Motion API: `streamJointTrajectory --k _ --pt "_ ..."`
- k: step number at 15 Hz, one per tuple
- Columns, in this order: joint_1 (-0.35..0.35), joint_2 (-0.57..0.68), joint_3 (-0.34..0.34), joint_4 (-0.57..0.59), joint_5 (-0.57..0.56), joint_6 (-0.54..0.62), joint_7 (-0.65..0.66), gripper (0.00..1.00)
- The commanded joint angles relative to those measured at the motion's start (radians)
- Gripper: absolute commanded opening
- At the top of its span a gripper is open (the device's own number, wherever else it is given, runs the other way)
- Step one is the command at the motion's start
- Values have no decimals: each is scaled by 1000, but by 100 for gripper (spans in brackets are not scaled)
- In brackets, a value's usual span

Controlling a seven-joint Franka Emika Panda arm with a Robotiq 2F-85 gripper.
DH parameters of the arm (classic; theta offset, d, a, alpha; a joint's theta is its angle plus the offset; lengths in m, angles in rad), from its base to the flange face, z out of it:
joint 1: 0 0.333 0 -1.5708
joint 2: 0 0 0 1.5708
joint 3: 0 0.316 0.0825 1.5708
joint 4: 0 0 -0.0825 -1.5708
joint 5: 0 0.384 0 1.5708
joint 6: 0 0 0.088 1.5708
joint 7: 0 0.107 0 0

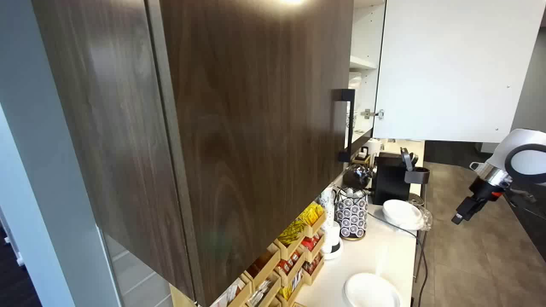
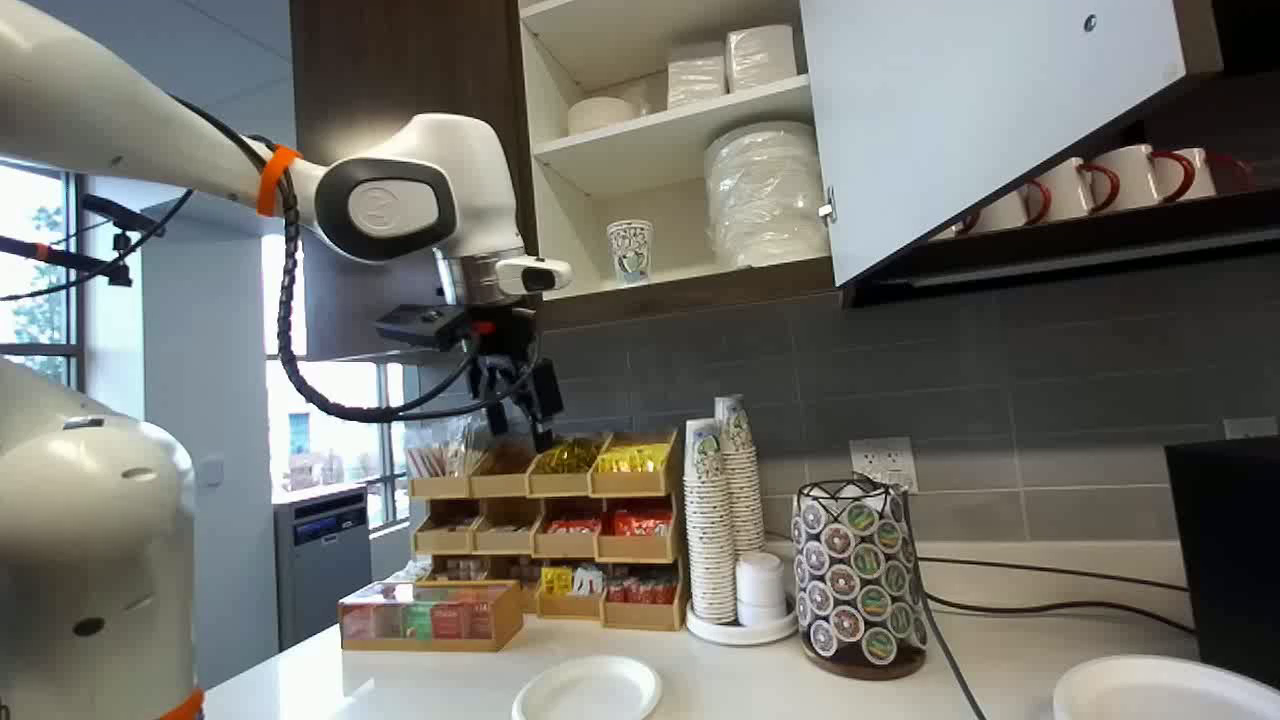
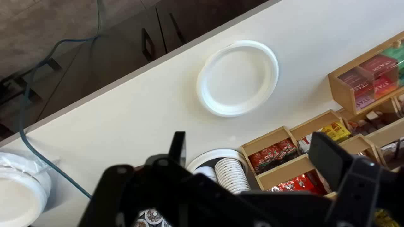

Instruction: Put the cup on the plate then put the plate in the cupboard

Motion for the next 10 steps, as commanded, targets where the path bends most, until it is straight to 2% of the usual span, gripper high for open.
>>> streamJointTrajectory --k 1,8,10 --pt "-12 4 10 2 11 -3 -9 100" --pt "-12 4 10 2 11 -3 -9 100" --pt "25 6 38 44 25 4 -10 100"
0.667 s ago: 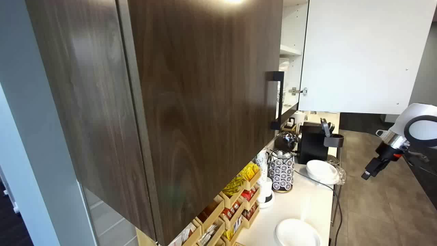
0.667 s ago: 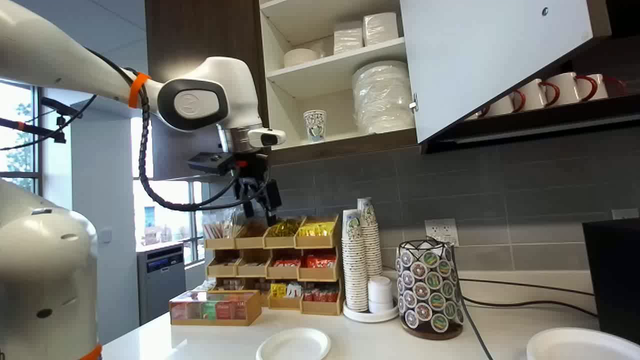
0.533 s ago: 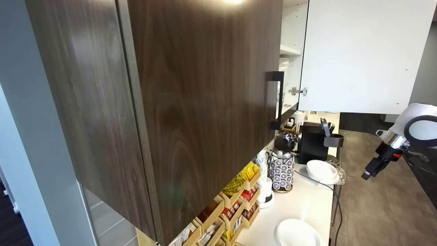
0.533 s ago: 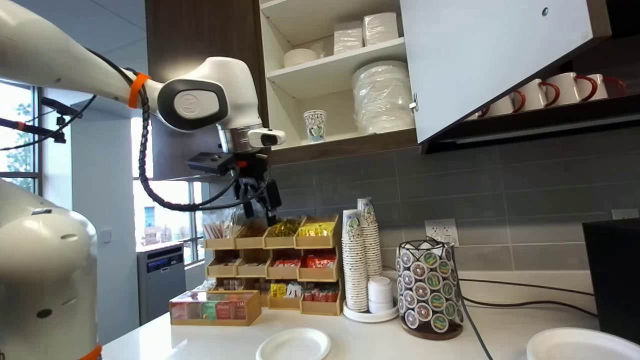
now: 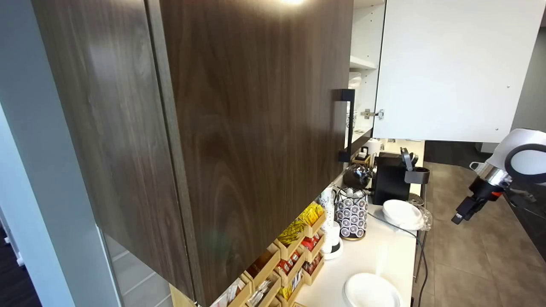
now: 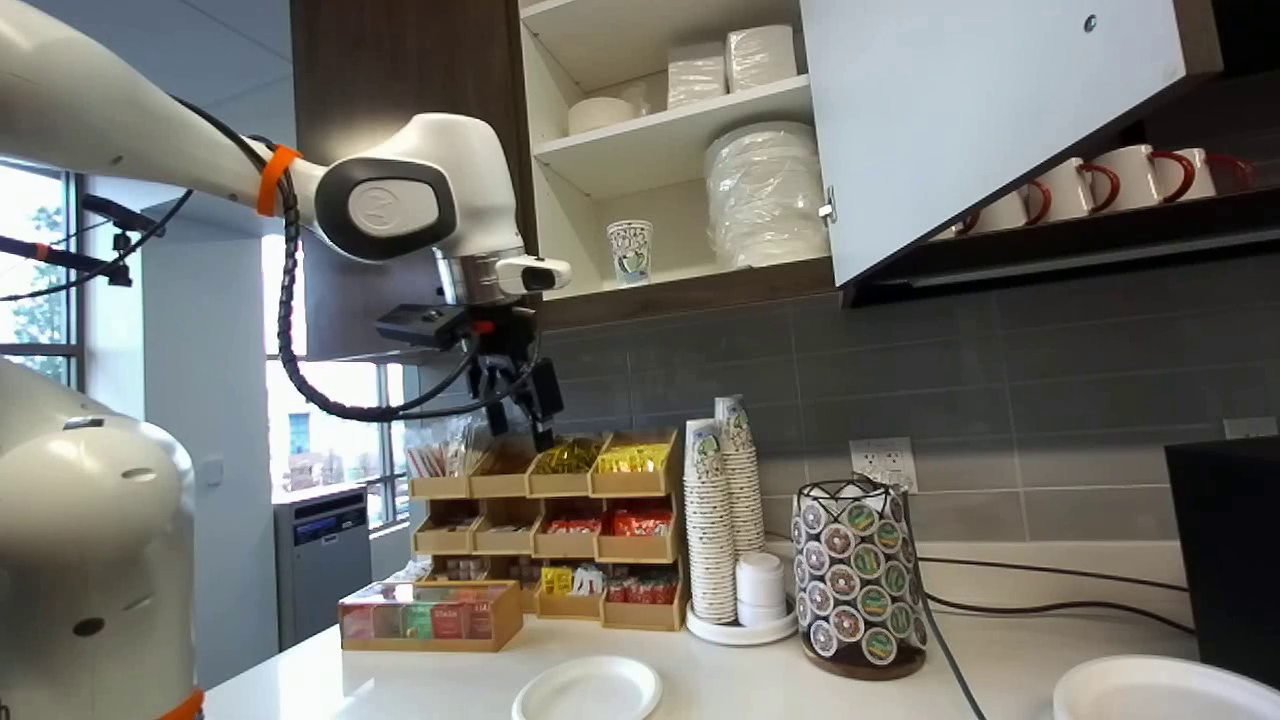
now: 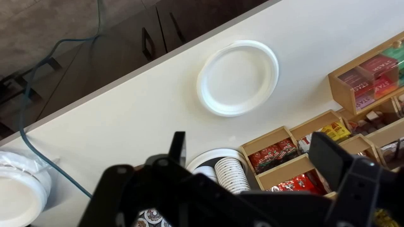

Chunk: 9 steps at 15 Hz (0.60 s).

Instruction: Put the cup on the plate then put the plate in the cupboard

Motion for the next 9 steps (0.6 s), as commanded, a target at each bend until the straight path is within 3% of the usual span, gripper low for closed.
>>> streamJointTrajectory --k 1,6,9 --pt "38 5 52 63 27 3 -9 100" --pt "149 43 169 300 81 -36 26 100" --pt "152 114 242 456 81 -50 110 100"
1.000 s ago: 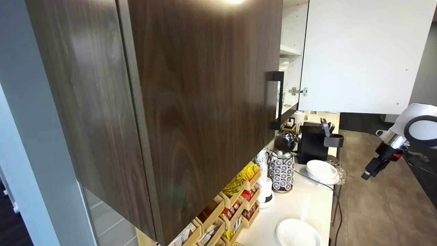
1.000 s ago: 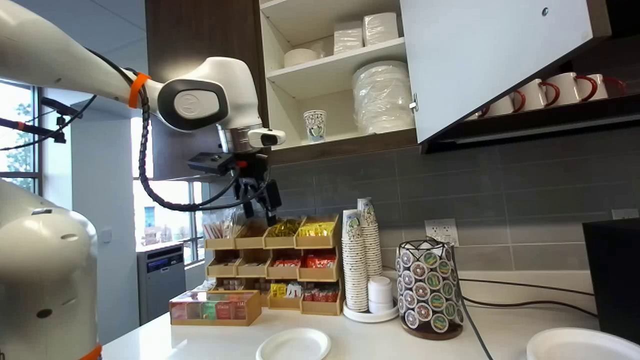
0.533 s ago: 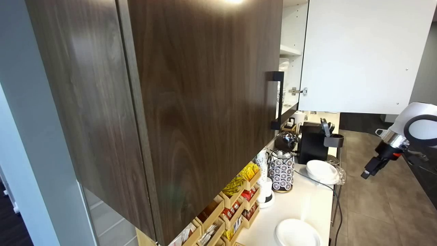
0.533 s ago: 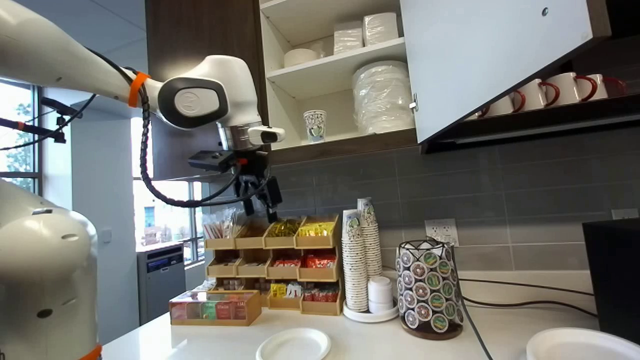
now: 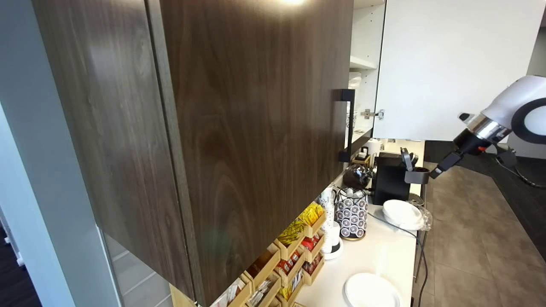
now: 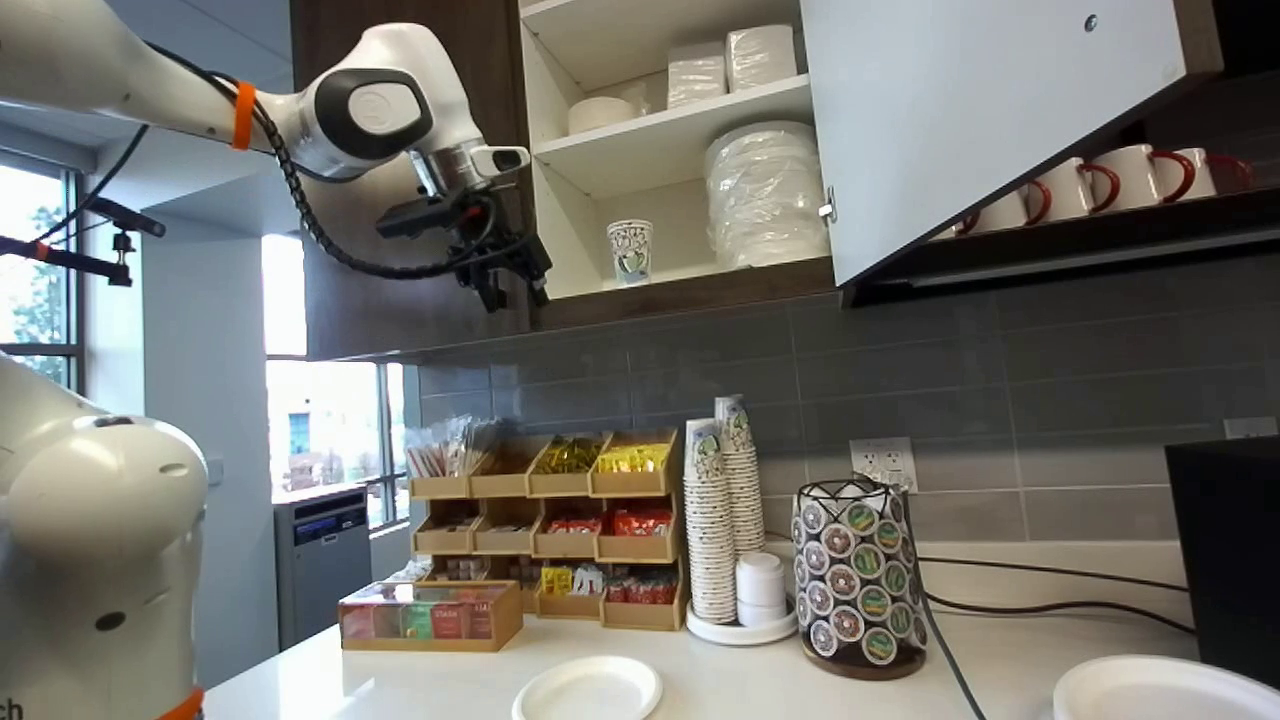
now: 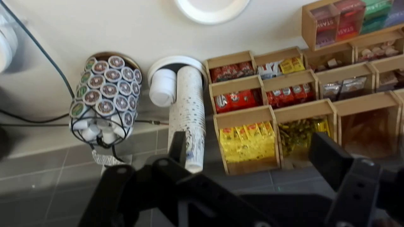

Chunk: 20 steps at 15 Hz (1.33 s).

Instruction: Put the cup on the plate then put the plate in the cupboard

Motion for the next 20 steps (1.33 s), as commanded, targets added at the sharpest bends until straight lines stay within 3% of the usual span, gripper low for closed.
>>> streamJointTrajectory --k 1,4,5,8,14,20 --pt "8 119 69 204 5 -50 85 100" --pt "1 205 115 355 0 -66 147 100" --pt "6 119 98 243 0 -12 112 100" --pt "5 187 115 332 0 -32 132 100" --pt "3 205 114 346 0 -34 132 100" --pt "-12 308 135 490 19 73 232 100"
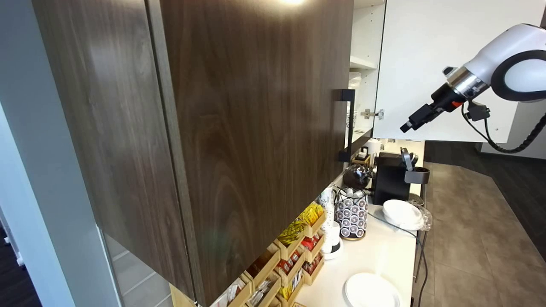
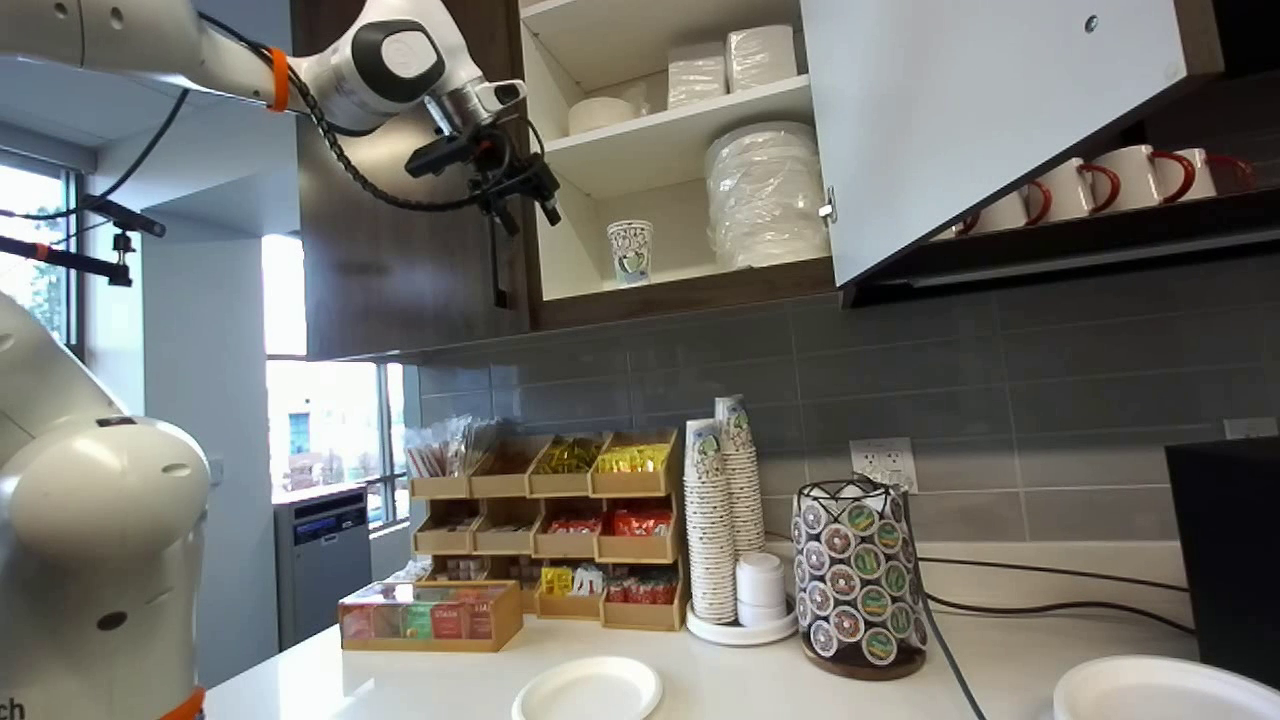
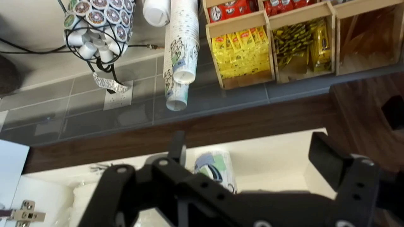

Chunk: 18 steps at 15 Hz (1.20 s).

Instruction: Put the cup on the plate then put the plate in the cupboard

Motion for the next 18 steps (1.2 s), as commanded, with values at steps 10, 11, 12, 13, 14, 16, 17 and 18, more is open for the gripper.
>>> streamJointTrajectory --k 10,11,12,13,14,16,17,18 --pt "-115 304 99 357 -76 0 357 100" --pt "-122 331 105 390 -89 -17 392 100" --pt "-128 354 111 420 -101 -28 422 100" --pt "-131 381 113 456 -105 -41 450 100" --pt "-131 403 114 489 -109 -55 475 100" --pt "-122 446 106 550 -88 -83 506 100" --pt "-116 465 101 579 -75 -102 516 100" --pt "-117 482 100 598 -83 -115 531 100"
